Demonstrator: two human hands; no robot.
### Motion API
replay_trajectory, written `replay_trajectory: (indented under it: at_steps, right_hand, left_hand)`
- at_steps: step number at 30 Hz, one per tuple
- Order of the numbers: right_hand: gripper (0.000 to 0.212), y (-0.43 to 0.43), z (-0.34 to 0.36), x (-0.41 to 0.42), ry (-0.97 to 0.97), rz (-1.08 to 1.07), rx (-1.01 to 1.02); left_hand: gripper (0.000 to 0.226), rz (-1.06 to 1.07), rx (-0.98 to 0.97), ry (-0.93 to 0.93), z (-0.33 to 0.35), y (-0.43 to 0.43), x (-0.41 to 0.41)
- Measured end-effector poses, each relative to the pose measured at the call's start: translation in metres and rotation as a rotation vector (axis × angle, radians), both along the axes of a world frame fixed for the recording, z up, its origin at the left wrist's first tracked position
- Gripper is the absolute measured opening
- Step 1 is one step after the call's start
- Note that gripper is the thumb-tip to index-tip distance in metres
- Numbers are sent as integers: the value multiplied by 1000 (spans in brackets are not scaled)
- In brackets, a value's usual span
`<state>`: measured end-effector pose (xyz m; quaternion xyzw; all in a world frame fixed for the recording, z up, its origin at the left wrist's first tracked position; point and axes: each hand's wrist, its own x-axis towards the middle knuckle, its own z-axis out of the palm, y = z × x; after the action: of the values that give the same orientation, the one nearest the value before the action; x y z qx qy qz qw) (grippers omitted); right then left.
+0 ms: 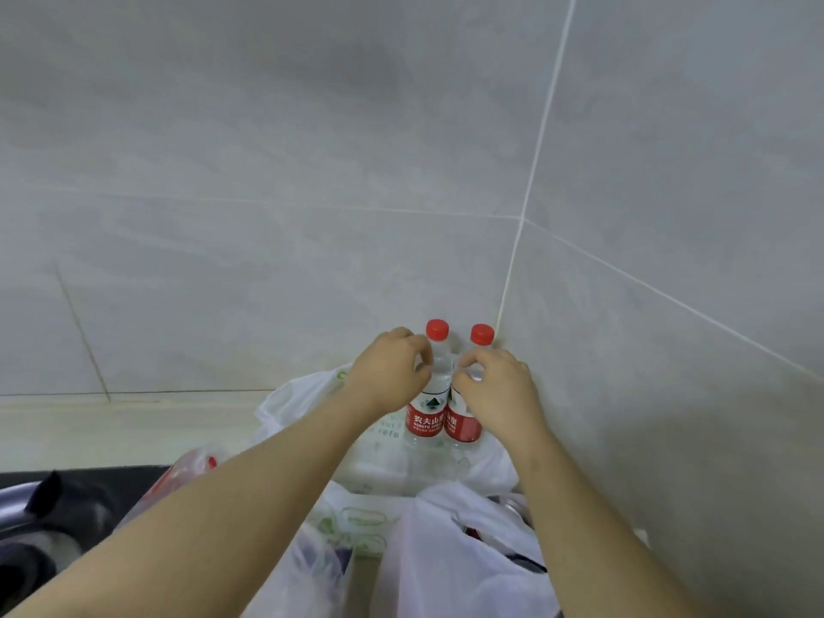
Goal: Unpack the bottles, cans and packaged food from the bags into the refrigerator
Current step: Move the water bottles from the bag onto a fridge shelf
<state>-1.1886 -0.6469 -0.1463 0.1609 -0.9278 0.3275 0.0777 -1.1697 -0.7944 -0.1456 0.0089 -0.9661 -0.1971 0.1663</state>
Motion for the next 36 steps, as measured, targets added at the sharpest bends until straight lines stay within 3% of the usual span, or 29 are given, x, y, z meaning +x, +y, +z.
replay_trajectory:
  at_steps: [4, 10, 14, 19, 26, 33, 36]
  right_hand:
    - [28, -6, -8, -27, 5, -45, -20]
    - [44, -11, -22, -48, 63, -72, -139]
    - [50, -12, -35, -50, 36, -72, -128]
    - [55, -11, -44, -50, 4, -93, -143]
    - [55, -6, -42, -48, -21, -70, -225]
    - [47, -10, -33, -63, 44, -70, -266]
    - [49, -13, -29, -75, 93, -88, -177]
  left_hand:
    - [35, 55, 96, 39, -4, -2, -45]
    - [54, -24, 59, -115, -16, 3, -84]
    - [30, -8, 276, -30, -19, 10, -77]
    - [20, -24, 883, -143, -36, 10, -55]
    - [24, 146, 1156, 112, -42, 7, -37]
    - [20, 288, 979, 176, -38, -7, -25]
    - [18, 297, 963, 163, -44, -15, -21]
